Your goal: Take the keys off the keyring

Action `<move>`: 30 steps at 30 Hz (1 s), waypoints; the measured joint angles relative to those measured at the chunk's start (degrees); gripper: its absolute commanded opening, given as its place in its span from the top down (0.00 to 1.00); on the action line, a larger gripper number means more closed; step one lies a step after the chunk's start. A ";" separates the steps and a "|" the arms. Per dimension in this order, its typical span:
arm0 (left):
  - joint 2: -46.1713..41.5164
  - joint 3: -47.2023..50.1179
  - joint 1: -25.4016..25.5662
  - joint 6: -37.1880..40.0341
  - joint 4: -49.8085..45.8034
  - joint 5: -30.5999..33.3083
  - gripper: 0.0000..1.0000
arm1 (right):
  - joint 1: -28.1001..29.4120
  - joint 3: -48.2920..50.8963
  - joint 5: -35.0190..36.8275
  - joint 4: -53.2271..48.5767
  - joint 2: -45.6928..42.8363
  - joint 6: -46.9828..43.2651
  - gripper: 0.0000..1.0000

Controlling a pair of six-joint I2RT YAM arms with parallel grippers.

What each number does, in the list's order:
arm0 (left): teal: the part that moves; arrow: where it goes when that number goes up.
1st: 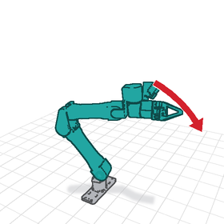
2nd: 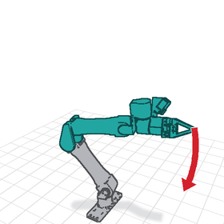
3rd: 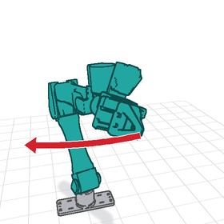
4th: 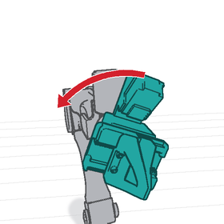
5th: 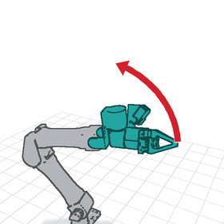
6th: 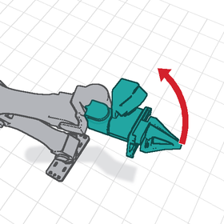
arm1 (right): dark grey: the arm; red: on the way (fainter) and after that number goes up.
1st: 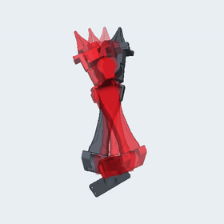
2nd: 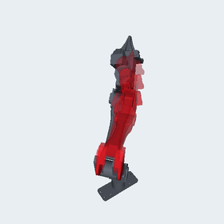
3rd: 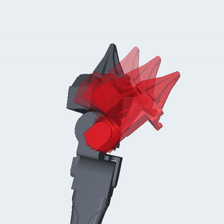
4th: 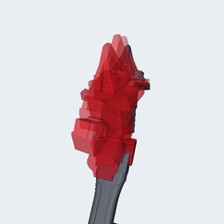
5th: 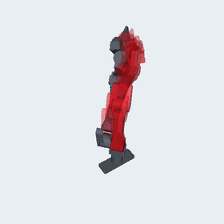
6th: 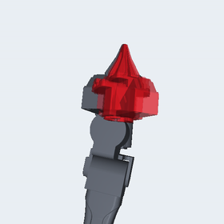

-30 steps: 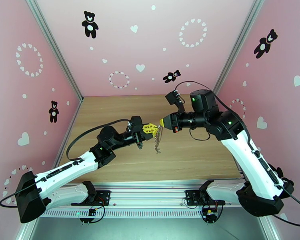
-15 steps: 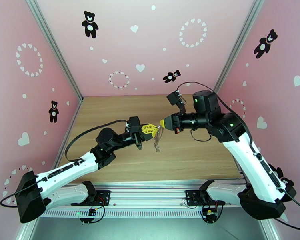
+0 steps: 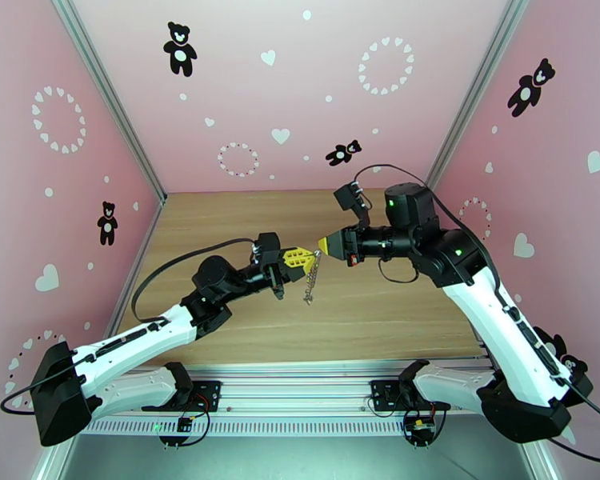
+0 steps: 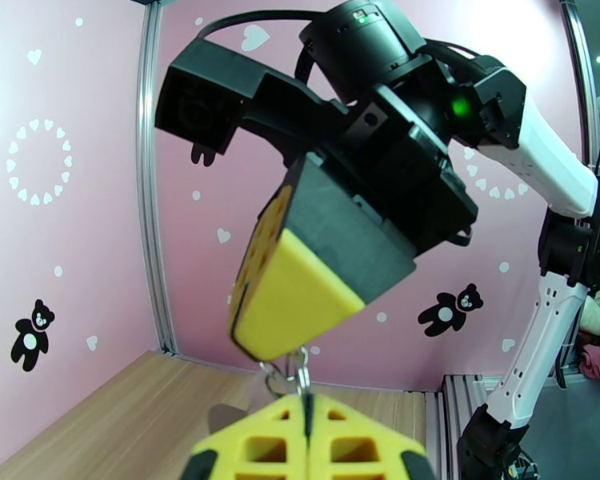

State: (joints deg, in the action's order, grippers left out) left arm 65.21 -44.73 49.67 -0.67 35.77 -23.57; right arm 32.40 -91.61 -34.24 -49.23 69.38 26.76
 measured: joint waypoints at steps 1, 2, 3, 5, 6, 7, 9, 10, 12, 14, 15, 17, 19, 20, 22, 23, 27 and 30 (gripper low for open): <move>0.00 -0.39 0.00 0.22 -0.85 0.22 1.00 | 0.00 0.00 0.17 -0.17 -0.02 -0.02 1.00; 0.00 -0.81 0.00 0.50 -1.79 0.42 1.00 | -0.02 0.00 0.28 -0.26 -0.02 -0.02 1.00; 0.00 -1.25 0.00 0.74 -2.67 0.52 1.00 | -0.02 -0.04 0.33 -0.28 -0.02 -0.02 1.00; -0.02 -2.05 0.00 1.25 -4.59 0.90 0.97 | -0.02 -0.09 0.44 -0.33 -0.02 -0.02 1.00; -0.02 -2.51 0.00 1.60 -5.60 0.94 0.97 | -0.11 -0.11 0.50 -0.33 0.00 -0.04 1.00; -0.02 -2.86 0.00 1.81 -6.47 1.03 0.96 | -0.13 -0.11 0.57 -0.35 -0.02 -0.04 1.00; -0.02 -3.89 0.00 2.40 -8.74 1.07 0.92 | -0.17 -0.13 0.74 -0.48 0.00 -0.22 1.00; -0.02 -4.31 0.00 2.67 -9.62 1.05 0.90 | -0.17 -0.20 0.85 -0.55 0.02 -0.26 1.00; -0.02 -5.18 0.00 3.15 -11.41 1.01 0.88 | -0.17 -0.44 1.05 -0.76 0.11 -0.37 1.00; -0.02 -6.10 0.00 3.54 -13.40 0.96 0.87 | -0.17 -0.52 1.07 -0.87 0.15 -0.37 1.00; -0.02 -6.69 0.00 3.67 -14.67 0.96 0.85 | -0.20 -0.61 1.16 -0.96 0.20 -0.42 1.00; 0.00 -7.74 0.00 4.15 -16.74 0.85 0.85 | -0.22 -0.72 1.27 -1.11 0.33 -0.42 1.00; 0.04 -8.85 0.00 4.57 -18.67 0.85 0.84 | -0.22 -0.72 1.38 -1.31 0.42 -0.46 1.00; 0.07 -9.46 0.00 4.76 -19.50 0.85 0.84 | -0.22 -0.72 1.46 -1.40 0.46 -0.44 1.00; 0.35 -10.56 0.00 5.16 -20.63 0.83 0.83 | -0.24 -0.72 1.53 -1.62 0.48 -0.44 1.00; 0.61 -11.10 0.00 5.22 -21.27 0.83 0.83 | -0.22 -0.72 1.55 -1.70 0.48 -0.44 1.00; 2.12 -12.68 0.00 5.62 -23.30 0.63 0.81 | -0.22 -0.74 1.68 -1.68 0.48 -0.44 1.00; 3.08 -13.00 0.00 5.62 -24.59 0.39 0.79 | -0.22 -0.74 1.90 -1.86 0.48 -0.48 1.00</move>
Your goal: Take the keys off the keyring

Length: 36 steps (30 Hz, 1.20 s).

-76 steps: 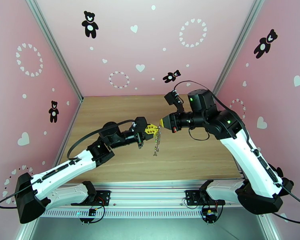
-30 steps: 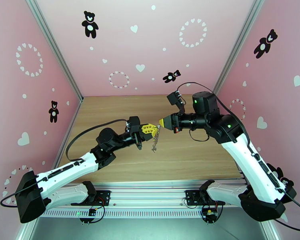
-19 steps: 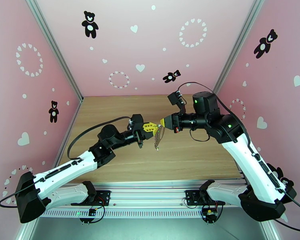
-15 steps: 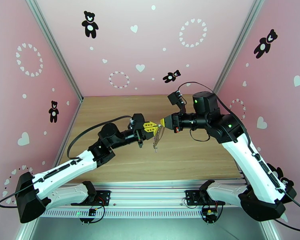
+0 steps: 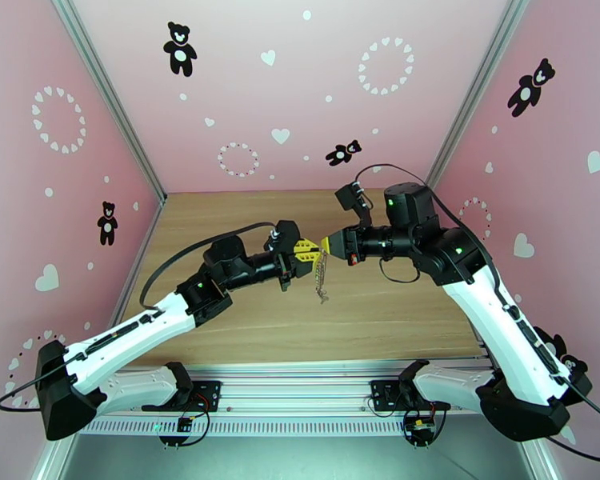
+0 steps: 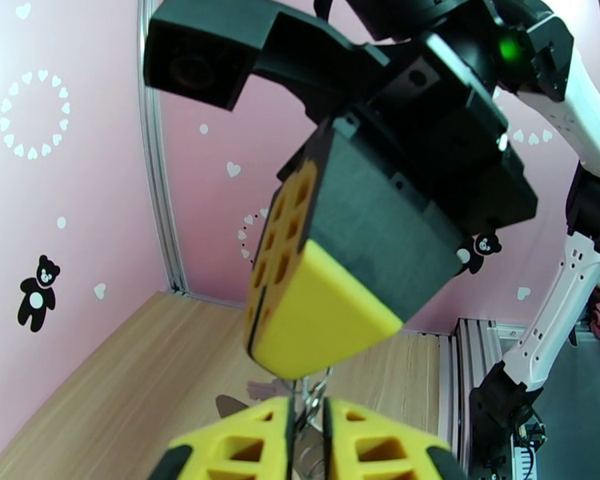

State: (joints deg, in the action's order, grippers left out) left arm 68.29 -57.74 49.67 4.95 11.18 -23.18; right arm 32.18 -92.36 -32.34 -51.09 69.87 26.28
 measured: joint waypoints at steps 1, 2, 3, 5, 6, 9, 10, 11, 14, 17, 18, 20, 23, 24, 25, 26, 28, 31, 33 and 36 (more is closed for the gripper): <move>0.13 -0.02 0.00 0.00 -0.37 0.00 0.79 | 0.00 0.00 0.00 -0.02 0.00 -0.11 1.00; 0.28 -0.02 0.00 0.00 -0.70 0.00 0.79 | -0.02 0.02 -0.02 -0.04 0.00 -0.17 1.00; 0.33 -0.02 0.00 0.00 -1.05 0.02 0.78 | 0.00 0.02 0.02 -0.09 0.00 -0.20 1.00; 0.31 -0.02 0.00 0.11 -1.33 0.13 0.75 | 0.00 0.00 0.11 -0.17 0.00 -0.33 1.00; 0.31 -0.02 0.00 0.28 -1.40 0.48 0.74 | 0.00 0.00 0.20 -0.20 0.00 -0.33 1.00; 0.22 0.15 0.00 0.37 -1.33 1.55 0.71 | 0.00 0.00 0.26 -0.20 0.00 -0.33 1.00; 0.20 0.22 0.00 0.37 -1.36 1.75 0.71 | 0.00 0.00 0.22 -0.22 0.00 -0.35 1.00; 0.17 0.26 0.00 0.37 -1.36 1.84 0.71 | 0.00 0.00 0.24 -0.20 0.02 -0.33 1.00; 0.17 0.28 -0.02 0.22 -1.29 2.64 0.70 | -0.02 -0.17 0.26 -0.22 0.11 -0.35 1.00; 0.15 1.09 -0.26 -0.57 -0.04 2.80 0.68 | 0.00 -0.37 0.42 -0.20 0.13 -0.35 1.00; 0.15 1.36 -0.46 -0.96 0.17 2.71 0.68 | 0.00 -0.39 0.44 -0.22 0.13 -0.39 1.00; 0.17 1.53 -0.90 -1.77 0.37 2.34 0.68 | 0.00 -0.42 0.48 -0.20 0.15 -0.37 1.00; 0.24 1.53 -1.44 -3.06 1.03 1.07 0.69 | 0.00 -0.42 0.44 -0.20 0.17 -0.37 1.00; 0.37 1.53 -1.53 -3.48 1.49 0.63 0.69 | 0.00 -0.42 0.44 -0.17 0.15 -0.35 1.00; 0.55 1.53 -1.55 -3.80 1.99 0.11 0.69 | 0.00 -0.42 0.44 -0.17 0.17 -0.33 1.00; 0.81 1.53 -1.55 -4.26 2.80 -0.70 0.69 | 0.00 -0.42 0.44 -0.17 0.17 -0.35 1.00; 1.38 1.53 -1.60 -5.01 3.85 -2.23 0.71 | 0.00 -0.42 0.50 -0.20 0.17 -0.39 1.00; 2.32 1.53 -1.60 -6.03 4.92 -3.93 0.73 | 0.00 -0.42 0.70 -0.17 0.17 -0.35 1.00; 2.80 1.55 -1.60 -6.67 5.55 -4.68 0.75 | -0.02 -0.42 0.83 -0.20 0.15 -0.37 1.00; 3.15 1.73 -1.60 -7.61 6.64 -4.96 0.78 | -0.02 -0.55 1.03 -0.17 0.15 -0.37 1.00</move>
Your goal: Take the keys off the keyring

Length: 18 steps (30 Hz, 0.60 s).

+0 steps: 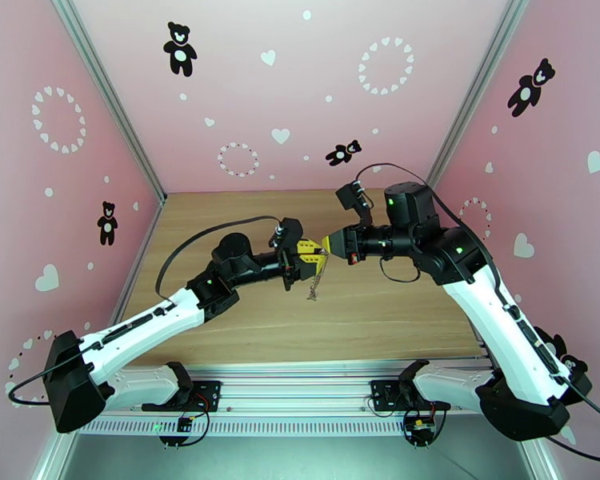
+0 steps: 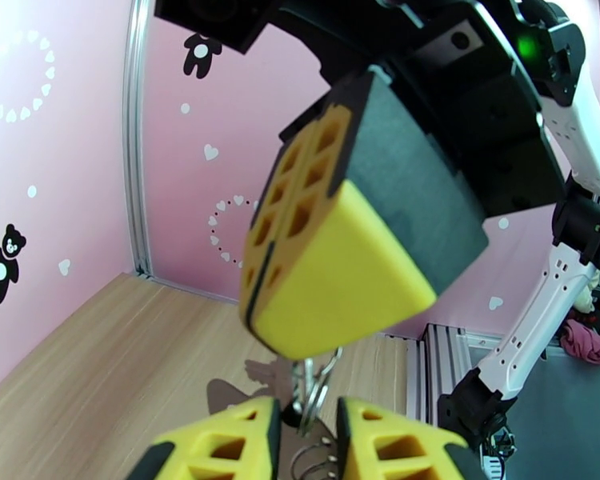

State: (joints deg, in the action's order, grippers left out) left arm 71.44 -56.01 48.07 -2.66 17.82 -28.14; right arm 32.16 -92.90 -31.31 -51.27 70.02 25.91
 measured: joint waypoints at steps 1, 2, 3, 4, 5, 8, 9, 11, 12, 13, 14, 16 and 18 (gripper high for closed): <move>0.09 0.11 0.00 -0.28 0.57 0.02 0.80 | 0.02 -0.09 0.04 -0.02 0.00 0.00 1.00; 0.22 0.22 0.00 -0.68 1.05 0.02 0.82 | 0.02 -0.11 0.04 0.07 0.00 0.02 1.00; 0.33 0.28 0.00 -0.85 1.36 0.02 0.83 | 0.00 -0.13 0.07 0.04 0.02 0.07 1.00; 0.50 0.39 0.00 -1.25 1.88 0.02 0.84 | 0.02 -0.13 0.07 0.02 0.00 0.04 1.00; 0.74 0.44 0.00 -1.55 2.38 0.02 0.86 | 0.00 -0.13 0.11 0.02 0.02 0.02 1.00; 1.36 0.48 0.00 -2.12 3.37 0.00 0.91 | -0.04 -0.13 0.37 0.04 0.00 0.02 1.00; 1.53 0.48 0.00 -2.27 3.54 -0.13 0.94 | -0.04 -0.13 0.59 0.11 0.00 0.02 1.00; 1.66 0.48 0.00 -2.49 3.72 -0.22 0.97 | -0.11 -0.13 0.96 0.04 0.00 -0.02 1.00; 1.66 0.48 0.00 -2.69 3.76 -0.22 0.98 | -0.11 -0.13 1.14 0.04 0.00 0.00 1.00; 1.66 0.52 0.00 -2.69 3.80 -0.22 1.00 | -0.09 -0.13 1.38 0.04 0.00 -0.04 1.00; 1.66 0.63 0.00 -2.69 3.87 -0.22 1.00 | -0.09 -0.13 1.60 0.02 0.00 -0.20 1.00; 1.66 0.79 0.00 -2.60 3.89 -0.20 1.00 | -0.09 -0.13 2.10 -0.22 0.00 -0.48 1.00; 1.64 0.81 0.00 -2.58 3.82 -0.20 1.00 | -0.07 -0.13 2.69 -0.59 -0.02 -0.81 1.00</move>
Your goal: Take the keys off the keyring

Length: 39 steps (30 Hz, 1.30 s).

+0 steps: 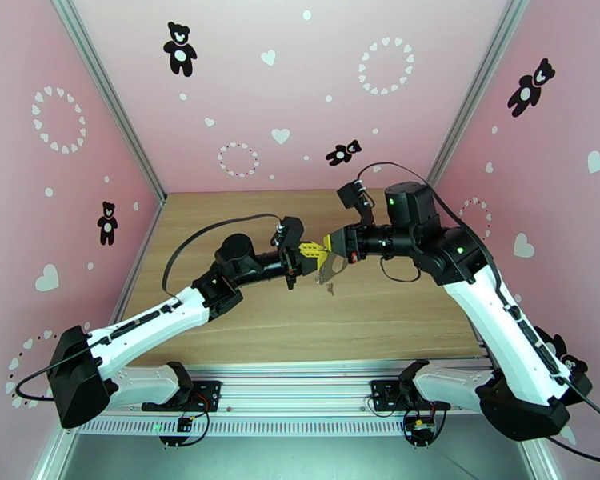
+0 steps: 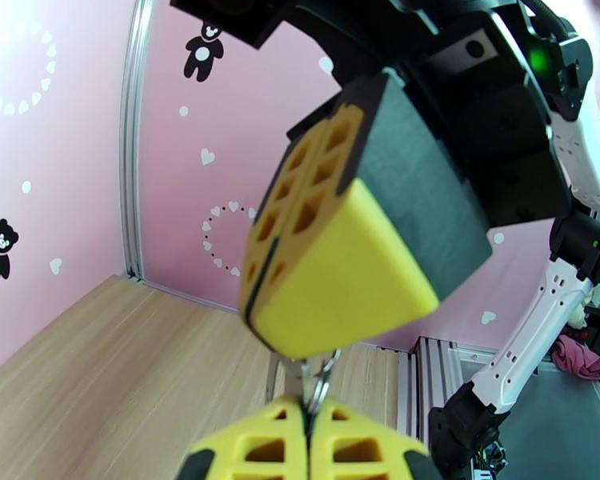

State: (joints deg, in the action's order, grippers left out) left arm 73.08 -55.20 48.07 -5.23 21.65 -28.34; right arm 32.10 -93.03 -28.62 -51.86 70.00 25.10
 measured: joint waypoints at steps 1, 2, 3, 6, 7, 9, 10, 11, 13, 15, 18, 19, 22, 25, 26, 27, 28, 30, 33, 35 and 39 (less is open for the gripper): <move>0.00 0.00 0.00 0.02 -0.04 0.02 1.00 | 0.02 0.00 0.46 -0.24 -0.04 -0.15 1.00; -0.02 0.02 0.00 0.02 -0.15 0.04 1.00 | 0.04 0.00 1.07 -0.42 -0.11 -0.26 1.00; -0.13 0.13 0.00 0.02 -0.22 0.11 1.00 | 0.04 0.00 1.64 -0.72 -0.22 -0.39 1.00; -0.76 0.81 0.02 0.02 -0.15 0.26 1.00 | 0.35 0.00 2.75 -1.62 -0.61 -0.92 1.00; -1.01 1.05 0.02 0.02 -0.13 0.26 1.00 | 0.55 0.02 3.10 -1.90 -0.72 -1.14 1.00; -1.36 1.44 0.02 0.00 0.04 0.26 1.00 | 0.74 0.04 3.54 -2.23 -0.81 -1.53 1.00; -1.49 1.62 0.02 0.00 0.13 0.26 1.00 | 0.81 0.04 3.65 -2.34 -0.83 -1.68 1.00; -1.51 1.79 0.02 -0.02 0.35 0.26 1.00 | 0.85 0.04 3.78 -2.40 -0.83 -1.77 1.00; -1.51 2.21 0.02 -0.15 1.18 0.24 1.00 | 0.85 0.11 3.93 -2.49 -0.83 -1.92 1.00; -1.51 2.71 0.02 -0.42 2.19 0.24 1.00 | 0.85 0.33 3.96 -2.40 -0.85 -2.10 1.00; -1.51 3.52 0.02 -0.87 3.39 0.22 1.00 | 0.85 0.96 4.20 -2.21 -0.94 -2.32 1.00; -1.51 3.67 0.02 -1.05 3.65 0.22 1.00 | 0.85 1.14 4.28 -2.23 -0.98 -2.45 1.00; -1.51 3.87 0.02 -1.09 4.52 0.20 1.00 | 0.85 1.36 4.70 -1.88 -1.14 -2.84 1.00; -1.51 3.89 0.13 -1.07 5.09 0.22 1.00 | 0.90 1.68 5.01 -1.25 -1.55 -3.13 1.00; -1.51 3.89 0.13 -1.07 5.20 0.22 1.00 | 0.90 1.97 4.90 -0.83 -1.81 -3.19 1.00; -1.51 3.89 0.13 -1.05 5.22 0.24 1.00 | 0.90 2.43 4.81 -0.24 -2.16 -3.02 1.00; -1.51 3.87 0.17 -1.05 5.18 0.26 1.00 | 0.90 2.95 4.72 0.46 -2.51 -2.75 1.00; -1.51 3.76 0.31 -1.07 5.07 0.31 1.00 | 0.90 3.26 4.44 1.01 -2.82 -2.21 1.00; -1.51 3.48 0.39 -1.09 4.81 0.72 0.95 | 0.79 3.26 3.58 1.79 -2.86 -1.01 1.00; -1.51 3.37 0.42 -1.16 4.81 1.27 0.86 | 0.63 3.26 2.86 2.36 -2.86 0.00 1.00; -1.73 3.32 0.52 -1.79 4.31 1.55 0.72 | 0.24 3.26 2.19 3.08 -2.86 1.36 1.00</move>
State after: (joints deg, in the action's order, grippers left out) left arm 71.35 -51.88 48.60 -7.03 25.96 -26.79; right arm 32.34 -89.78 -26.44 -48.77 67.13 26.46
